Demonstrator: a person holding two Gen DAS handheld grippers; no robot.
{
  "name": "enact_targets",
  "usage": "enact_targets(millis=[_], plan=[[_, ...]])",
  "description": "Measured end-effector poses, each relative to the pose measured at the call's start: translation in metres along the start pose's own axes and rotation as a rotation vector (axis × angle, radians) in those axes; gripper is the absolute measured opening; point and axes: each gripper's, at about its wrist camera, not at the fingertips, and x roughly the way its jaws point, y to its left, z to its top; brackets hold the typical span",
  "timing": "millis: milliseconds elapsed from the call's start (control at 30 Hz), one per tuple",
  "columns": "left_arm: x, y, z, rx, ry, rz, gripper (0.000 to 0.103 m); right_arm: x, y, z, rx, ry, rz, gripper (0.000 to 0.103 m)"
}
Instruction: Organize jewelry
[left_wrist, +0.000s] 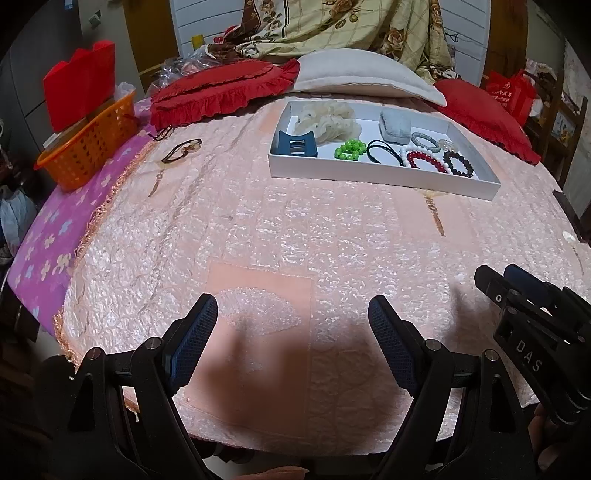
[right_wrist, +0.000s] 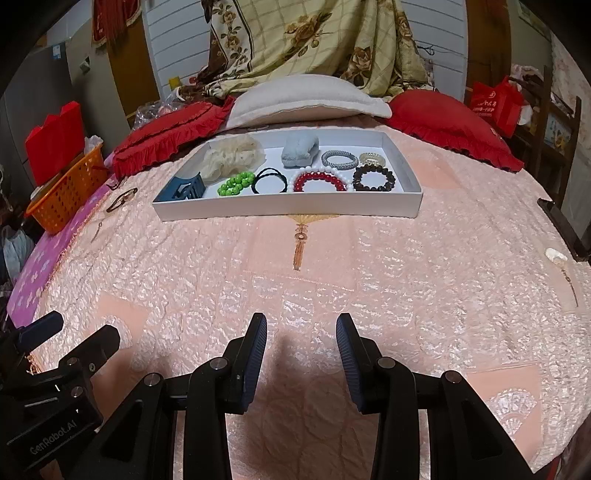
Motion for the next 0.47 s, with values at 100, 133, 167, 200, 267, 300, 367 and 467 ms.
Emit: enact_targets(millis=[100,133,167,200,267,300,367,467], plan=[[0.0015,0.0002,0.0002,0.000,0.003,-0.002,0.084,0.0022,0.0007,-0.0009,-0.005,0.006,0.003,0.037],[0.0024,0.0005,0.0004,-0.001,0.005,-0.001,0.084,0.0026,0.0009,-0.0010,-0.005,0.006,0.004,0.037],[0.0030,0.0007,0.0008,-0.002,0.006,-0.001,0.084,0.0031,0.0008,-0.0008,-0.005,0.007,0.004,0.037],[0.0039,0.0013,0.0015,-0.004,0.007,0.000,0.084,0.0035,0.0004,-0.0006,-0.004,0.007,0.005,0.037],[0.0050,0.0022,0.0032,-0.005,0.006,0.000,0.084,0.0046,-0.0010,-0.0003,0.000,0.007,0.005,0.037],[0.0053,0.0027,0.0038,-0.006,0.005,0.000,0.084,0.0052,-0.0017,0.0001,0.003,0.007,0.005,0.037],[0.0061,0.0030,0.0053,-0.007,0.004,0.002,0.084,0.0068,-0.0028,0.0014,0.005,0.007,0.004,0.037],[0.0073,0.0024,0.0066,-0.005,0.007,0.000,0.084,0.0088,-0.0039,0.0042,0.006,0.009,0.004,0.037]])
